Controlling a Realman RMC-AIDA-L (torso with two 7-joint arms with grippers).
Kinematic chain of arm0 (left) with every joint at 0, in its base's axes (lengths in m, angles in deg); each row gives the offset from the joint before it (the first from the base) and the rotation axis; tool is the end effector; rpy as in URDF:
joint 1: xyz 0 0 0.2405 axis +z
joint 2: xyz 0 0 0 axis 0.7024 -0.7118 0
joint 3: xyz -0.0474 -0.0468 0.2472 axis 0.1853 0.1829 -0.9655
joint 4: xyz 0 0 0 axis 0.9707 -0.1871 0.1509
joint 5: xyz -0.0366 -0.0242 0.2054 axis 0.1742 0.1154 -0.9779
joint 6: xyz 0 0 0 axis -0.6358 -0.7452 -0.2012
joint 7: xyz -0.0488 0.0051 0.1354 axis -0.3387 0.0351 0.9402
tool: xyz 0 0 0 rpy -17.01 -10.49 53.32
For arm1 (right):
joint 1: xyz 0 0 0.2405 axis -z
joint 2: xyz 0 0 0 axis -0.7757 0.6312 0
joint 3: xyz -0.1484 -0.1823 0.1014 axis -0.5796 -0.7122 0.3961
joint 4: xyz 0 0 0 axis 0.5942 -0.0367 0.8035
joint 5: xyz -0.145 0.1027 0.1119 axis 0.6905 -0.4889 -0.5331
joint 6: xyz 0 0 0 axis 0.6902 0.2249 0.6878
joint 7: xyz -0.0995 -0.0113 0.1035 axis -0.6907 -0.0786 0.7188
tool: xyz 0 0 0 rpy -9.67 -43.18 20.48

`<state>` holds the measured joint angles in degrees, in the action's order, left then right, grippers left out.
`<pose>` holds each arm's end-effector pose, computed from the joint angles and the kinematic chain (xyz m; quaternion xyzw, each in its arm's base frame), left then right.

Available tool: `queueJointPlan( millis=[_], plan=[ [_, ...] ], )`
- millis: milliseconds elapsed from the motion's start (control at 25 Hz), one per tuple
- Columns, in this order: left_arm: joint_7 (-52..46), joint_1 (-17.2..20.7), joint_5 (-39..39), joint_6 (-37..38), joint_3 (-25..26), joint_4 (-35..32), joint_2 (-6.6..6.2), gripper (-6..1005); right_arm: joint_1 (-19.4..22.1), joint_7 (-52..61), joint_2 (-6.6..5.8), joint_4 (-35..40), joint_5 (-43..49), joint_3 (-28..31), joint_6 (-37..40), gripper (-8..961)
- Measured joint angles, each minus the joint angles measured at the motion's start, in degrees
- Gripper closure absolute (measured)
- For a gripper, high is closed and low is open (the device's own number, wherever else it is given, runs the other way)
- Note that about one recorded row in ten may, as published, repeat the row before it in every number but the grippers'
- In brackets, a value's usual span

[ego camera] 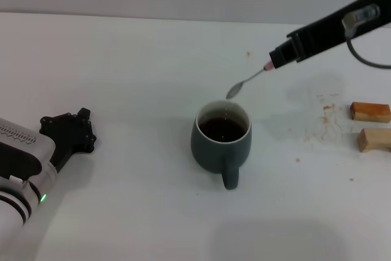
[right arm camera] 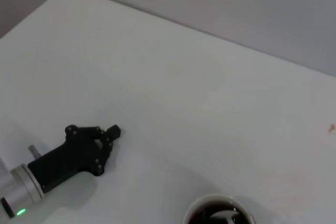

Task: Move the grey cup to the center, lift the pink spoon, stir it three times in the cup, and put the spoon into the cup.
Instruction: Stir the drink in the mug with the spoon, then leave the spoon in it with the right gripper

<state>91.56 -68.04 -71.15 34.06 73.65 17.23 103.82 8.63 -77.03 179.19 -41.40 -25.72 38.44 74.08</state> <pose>-0.3493 0.3125 -0.0717 -0.8054 -0.2188 -0.1119 0.5394 0.0331 0.3048 0.0801 -0.8764 0.4140 -0.0332 0.2439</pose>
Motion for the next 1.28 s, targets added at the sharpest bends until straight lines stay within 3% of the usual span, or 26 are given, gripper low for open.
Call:
queueJointPlan(
  millis=[720, 1280],
  plan=[
    [0.0, 0.27, 0.0, 0.18, 0.0, -0.07, -0.03, 1000, 3.65, -0.18, 1.08, 3.96, 0.63, -5.57, -4.43, 885],
    [0.0, 0.71, 0.02, 0.36, 0.0, -0.06, -0.09, 1000, 2.58, -0.4, -0.64, 13.23, 0.63, -9.24, -11.91, 885]
  ],
)
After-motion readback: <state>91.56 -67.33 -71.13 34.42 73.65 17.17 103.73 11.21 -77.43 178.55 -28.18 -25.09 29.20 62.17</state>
